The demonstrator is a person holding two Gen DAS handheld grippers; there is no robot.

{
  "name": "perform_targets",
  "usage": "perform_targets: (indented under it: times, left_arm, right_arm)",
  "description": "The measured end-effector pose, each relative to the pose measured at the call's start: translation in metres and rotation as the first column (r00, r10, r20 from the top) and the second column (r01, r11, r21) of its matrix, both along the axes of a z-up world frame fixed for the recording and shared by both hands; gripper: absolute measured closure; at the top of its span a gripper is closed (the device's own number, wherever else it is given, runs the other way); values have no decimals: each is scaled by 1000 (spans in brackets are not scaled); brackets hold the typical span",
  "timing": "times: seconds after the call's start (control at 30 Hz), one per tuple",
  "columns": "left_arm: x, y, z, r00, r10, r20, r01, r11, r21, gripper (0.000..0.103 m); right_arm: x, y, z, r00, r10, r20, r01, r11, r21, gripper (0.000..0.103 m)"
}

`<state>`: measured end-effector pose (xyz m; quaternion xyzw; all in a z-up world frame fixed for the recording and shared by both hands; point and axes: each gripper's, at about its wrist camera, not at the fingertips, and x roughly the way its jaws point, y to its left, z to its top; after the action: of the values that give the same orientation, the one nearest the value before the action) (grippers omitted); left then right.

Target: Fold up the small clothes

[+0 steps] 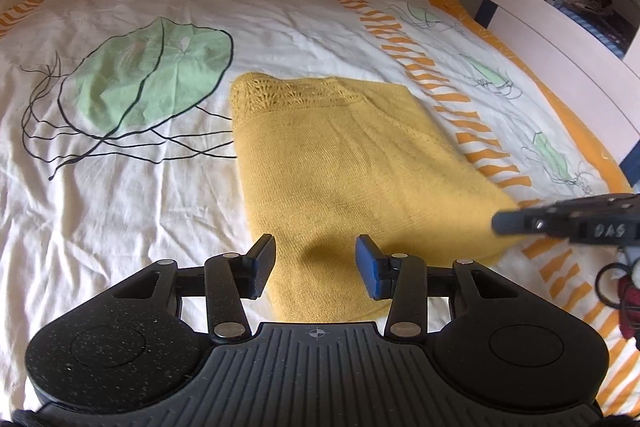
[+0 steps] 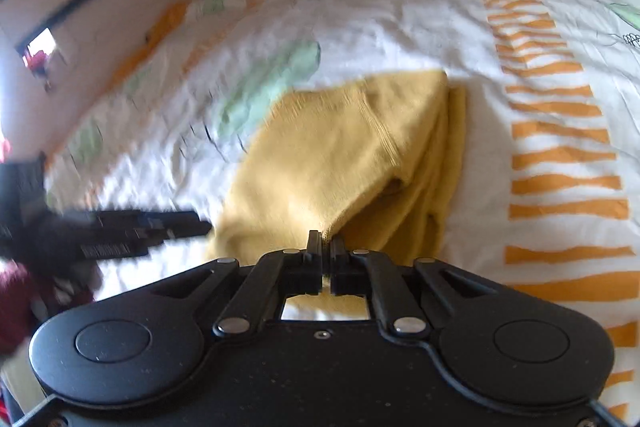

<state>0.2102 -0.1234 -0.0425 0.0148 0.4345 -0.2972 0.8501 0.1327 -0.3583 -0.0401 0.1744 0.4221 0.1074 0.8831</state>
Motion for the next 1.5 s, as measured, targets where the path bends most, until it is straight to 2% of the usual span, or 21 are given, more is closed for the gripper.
perform_targets:
  times: [0.1, 0.17, 0.33, 0.47, 0.53, 0.6, 0.63, 0.67, 0.73, 0.87, 1.03, 1.1, 1.13, 1.17, 1.2, 1.27, 1.33, 1.4, 1.5]
  left_arm:
    - [1, -9, -10, 999, -33, -30, 34, 999, 28, 60]
    - [1, -13, -20, 998, -44, -52, 46, 998, 48, 60]
    - [-9, -20, -31, 995, -93, -36, 97, 990, 98, 52]
    - [-11, -19, -30, 995, -95, -34, 98, 991, 93, 50]
    - [-13, -17, -30, 996, -86, -33, 88, 993, 82, 49]
    - [-14, -15, -31, 997, -77, -32, 79, 995, 68, 46]
    - [-15, -15, -31, 997, -75, -30, 77, 995, 64, 45]
    - [-16, -16, -31, 997, -75, -26, 77, 995, 63, 44]
    - [-19, -18, -31, 997, -79, -15, 80, 995, 67, 41]
    - [-20, -21, -30, 997, -80, -8, 80, 994, 74, 40]
    - [-18, -17, -28, 997, -71, -28, 72, 996, 53, 40]
    - [-18, -16, -29, 997, -70, -31, 71, 996, 44, 40]
    - [-18, -15, -29, 997, -72, -31, 73, 996, 42, 40]
    - [-18, -15, -29, 997, -72, -30, 74, 997, 40, 40]
    - [-18, -14, -29, 997, -71, -30, 72, 997, 36, 40]
    - [-17, -13, -27, 997, -63, -34, 64, 998, 29, 40]
    - [-17, -9, -21, 998, -55, -36, 55, 998, 5, 40]
    - [-18, -2, -14, 999, -34, -27, 33, 999, -32, 40]
    - [-16, 7, -9, 1000, 14, -12, -14, 998, -60, 39]
  right_arm:
    - [8, 4, -25, 992, 21, -120, -33, 995, -99, 92]
    - [8, 3, -37, 988, 27, -150, -43, 994, -103, 91]
    - [1, 1, -27, 992, 15, -125, -30, 992, -119, 90]
    - [-2, -8, -24, 993, -13, -120, 1, 995, -103, 85]
    - [-4, -17, -18, 995, -56, -86, 49, 995, -87, 82]
    - [-4, -23, -11, 994, -106, -36, 103, 992, -78, 60]
    - [-4, -27, -7, 990, -141, -2, 140, 988, -67, 39]
    - [-4, -29, -6, 985, -169, 29, 170, 984, -60, 25]
    - [-1, -27, -2, 975, -202, 95, 210, 975, -77, 25]
    - [17, -6, 0, 959, -188, 211, 215, 970, -113, 27]
    - [43, -3, -16, 955, -234, 180, 256, 960, -111, 35]
    - [48, -6, -24, 958, -247, 148, 263, 960, -99, 43]
    - [46, -8, -28, 957, -257, 132, 269, 959, -84, 56]
    - [46, -9, -31, 957, -263, 122, 272, 960, -72, 82]
    - [45, -9, -33, 957, -265, 115, 274, 959, -69, 89]
    - [44, -6, -32, 962, -250, 106, 259, 963, -71, 90]
    - [37, -7, -23, 956, -257, 138, 268, 961, -70, 91]
    - [35, -13, -21, 952, -279, 129, 293, 949, -112, 92]
    - [33, -26, -36, 947, -310, 77, 315, 948, -50, 92]
